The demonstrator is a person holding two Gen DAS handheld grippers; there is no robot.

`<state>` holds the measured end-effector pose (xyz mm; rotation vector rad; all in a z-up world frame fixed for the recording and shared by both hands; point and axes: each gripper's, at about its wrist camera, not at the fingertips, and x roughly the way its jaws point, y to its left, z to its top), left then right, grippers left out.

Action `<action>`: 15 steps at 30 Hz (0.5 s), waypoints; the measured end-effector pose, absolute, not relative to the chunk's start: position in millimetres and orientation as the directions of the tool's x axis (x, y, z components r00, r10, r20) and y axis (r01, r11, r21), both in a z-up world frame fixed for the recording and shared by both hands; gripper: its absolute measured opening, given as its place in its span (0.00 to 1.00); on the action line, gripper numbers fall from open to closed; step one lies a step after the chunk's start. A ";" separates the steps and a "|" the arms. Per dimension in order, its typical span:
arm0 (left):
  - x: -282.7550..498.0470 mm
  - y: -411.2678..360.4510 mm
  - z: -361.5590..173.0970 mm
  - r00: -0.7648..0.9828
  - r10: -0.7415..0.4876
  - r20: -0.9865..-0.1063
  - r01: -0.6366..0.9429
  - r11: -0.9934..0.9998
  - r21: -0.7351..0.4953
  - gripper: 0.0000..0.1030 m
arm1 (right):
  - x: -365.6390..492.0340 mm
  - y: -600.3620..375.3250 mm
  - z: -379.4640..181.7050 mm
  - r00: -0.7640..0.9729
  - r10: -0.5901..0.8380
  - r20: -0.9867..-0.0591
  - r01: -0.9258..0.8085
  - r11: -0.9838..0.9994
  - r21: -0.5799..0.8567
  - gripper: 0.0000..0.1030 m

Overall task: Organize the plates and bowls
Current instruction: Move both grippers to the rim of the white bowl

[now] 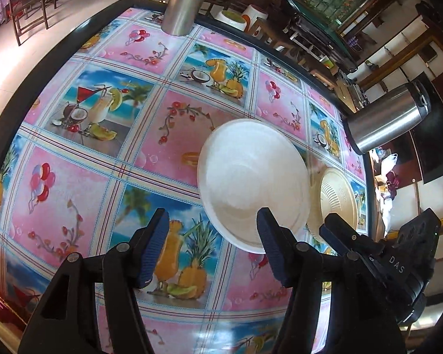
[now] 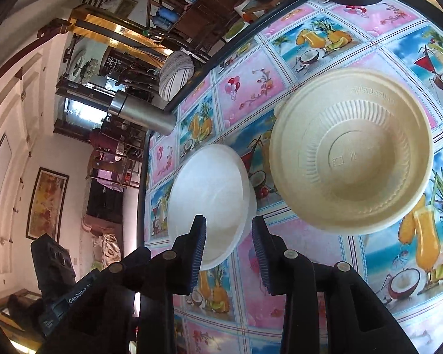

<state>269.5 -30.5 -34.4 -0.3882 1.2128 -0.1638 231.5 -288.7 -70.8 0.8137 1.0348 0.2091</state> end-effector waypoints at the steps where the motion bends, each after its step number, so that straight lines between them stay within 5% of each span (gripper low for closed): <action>1: 273.2 -30.6 -37.9 0.342 -0.333 -0.879 -0.089 0.919 -0.383 0.59 | 234.7 -287.6 -73.1 0.515 0.518 -0.683 0.204 0.700 0.684 0.34; 15: 295.8 -37.6 -49.8 0.328 -0.350 -0.877 -0.066 0.918 -0.391 0.59 | 262.1 -275.6 -95.2 0.513 0.506 -0.694 0.197 0.717 0.668 0.34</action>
